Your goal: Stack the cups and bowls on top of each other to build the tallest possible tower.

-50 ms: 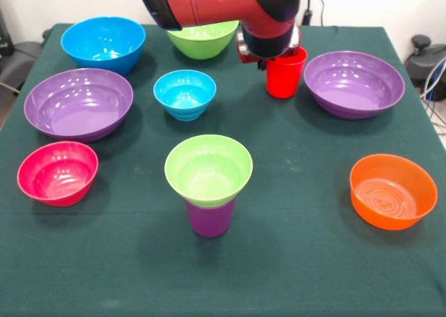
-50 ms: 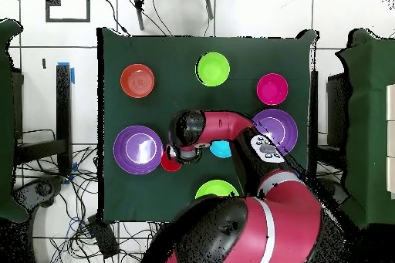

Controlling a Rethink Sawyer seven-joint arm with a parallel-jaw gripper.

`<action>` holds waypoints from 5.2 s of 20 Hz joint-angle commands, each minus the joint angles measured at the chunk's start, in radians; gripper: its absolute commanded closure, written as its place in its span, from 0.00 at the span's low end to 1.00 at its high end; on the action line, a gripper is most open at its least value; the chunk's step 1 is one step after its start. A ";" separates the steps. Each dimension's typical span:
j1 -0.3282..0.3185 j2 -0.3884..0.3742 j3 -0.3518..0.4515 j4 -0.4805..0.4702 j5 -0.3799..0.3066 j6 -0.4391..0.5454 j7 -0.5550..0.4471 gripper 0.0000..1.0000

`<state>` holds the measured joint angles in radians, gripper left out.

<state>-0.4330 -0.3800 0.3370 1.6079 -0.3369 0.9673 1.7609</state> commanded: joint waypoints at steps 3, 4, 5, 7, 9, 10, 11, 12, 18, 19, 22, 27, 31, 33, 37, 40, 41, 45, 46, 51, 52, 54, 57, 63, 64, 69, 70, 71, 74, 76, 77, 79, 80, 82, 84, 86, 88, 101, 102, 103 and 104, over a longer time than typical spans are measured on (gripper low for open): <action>-0.001 0.009 0.031 -0.052 -0.085 -0.007 -0.121 1.00; -0.002 0.004 0.032 -0.049 -0.084 -0.005 -0.122 1.00; -0.003 0.003 0.033 -0.048 -0.084 -0.005 -0.123 1.00; -0.001 0.001 0.030 -0.047 -0.084 -0.003 -0.120 1.00; -0.001 -0.002 0.028 -0.043 -0.085 -0.001 -0.119 1.00; -0.001 -0.001 0.028 -0.047 -0.084 0.005 -0.119 1.00; 0.000 -0.003 0.029 -0.046 -0.084 0.006 -0.120 0.00; 0.001 -0.004 0.028 -0.048 -0.085 0.007 -0.120 0.00; 0.005 -0.007 0.026 -0.047 -0.085 0.009 -0.116 0.00; 0.004 -0.008 0.027 -0.045 -0.084 0.007 -0.115 0.00; -0.001 -0.001 0.026 -0.032 -0.076 -0.003 -0.103 0.00; -0.002 -0.024 0.030 -0.009 -0.075 -0.024 -0.096 0.00; -0.008 -0.044 0.031 0.013 -0.076 -0.025 -0.101 0.00; -0.014 -0.066 0.031 0.040 -0.075 -0.031 -0.100 0.00; -0.026 -0.099 0.034 0.091 -0.080 -0.068 -0.098 0.00; -0.040 -0.134 0.034 0.143 -0.094 -0.124 -0.093 0.00; -0.044 -0.143 0.034 0.159 -0.097 -0.135 -0.090 0.00; -0.056 -0.175 0.036 0.207 -0.095 -0.146 -0.084 0.00; -0.058 -0.175 0.035 0.214 -0.095 -0.147 -0.081 0.00; -0.068 -0.175 0.040 0.256 -0.086 -0.167 -0.067 0.00; -0.071 -0.178 0.043 0.263 -0.088 -0.183 -0.068 0.00; -0.082 -0.176 0.055 0.272 -0.102 -0.243 -0.072 0.00; -0.099 -0.159 0.078 0.292 -0.146 -0.398 -0.076 0.00; -0.122 -0.156 0.119 0.303 -0.179 -0.520 -0.063 0.00; -0.122 -0.160 0.123 0.303 -0.180 -0.525 -0.059 0.00; -0.110 -0.168 0.123 0.287 -0.203 -0.589 -0.031 0.00; -0.108 -0.172 0.120 0.287 -0.206 -0.597 -0.027 0.00; -0.107 -0.176 0.116 0.292 -0.207 -0.602 -0.023 0.00; -0.108 -0.201 0.113 0.307 -0.197 -0.587 -0.020 0.00; -0.114 -0.248 0.112 0.331 -0.189 -0.566 -0.023 0.00; -0.120 -0.276 0.117 0.345 -0.182 -0.552 -0.029 0.00; -0.128 -0.324 0.114 0.368 -0.179 -0.533 -0.037 0.00; -0.129 -0.346 0.110 0.375 -0.176 -0.519 -0.042 0.00; -0.136 -0.376 0.106 0.382 -0.179 -0.509 -0.053 0.00; -0.147 -0.393 0.113 0.382 -0.177 -0.500 -0.068 0.00; -0.153 -0.403 0.120 0.379 -0.171 -0.489 -0.076 0.00; -0.155 -0.398 0.126 0.374 -0.171 -0.487 -0.079 0.00; -0.013 -0.316 0.023 0.332 -0.218 -0.586 0.062 0.00; -0.001 -0.313 0.013 0.332 -0.218 -0.594 0.070 0.00; 0.010 -0.311 0.003 0.336 -0.219 -0.608 0.080 0.00; 0.021 -0.308 -0.007 0.337 -0.218 -0.618 0.090 0.00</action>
<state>-0.4855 -0.7468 0.3717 1.9459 -0.4682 0.4129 1.7609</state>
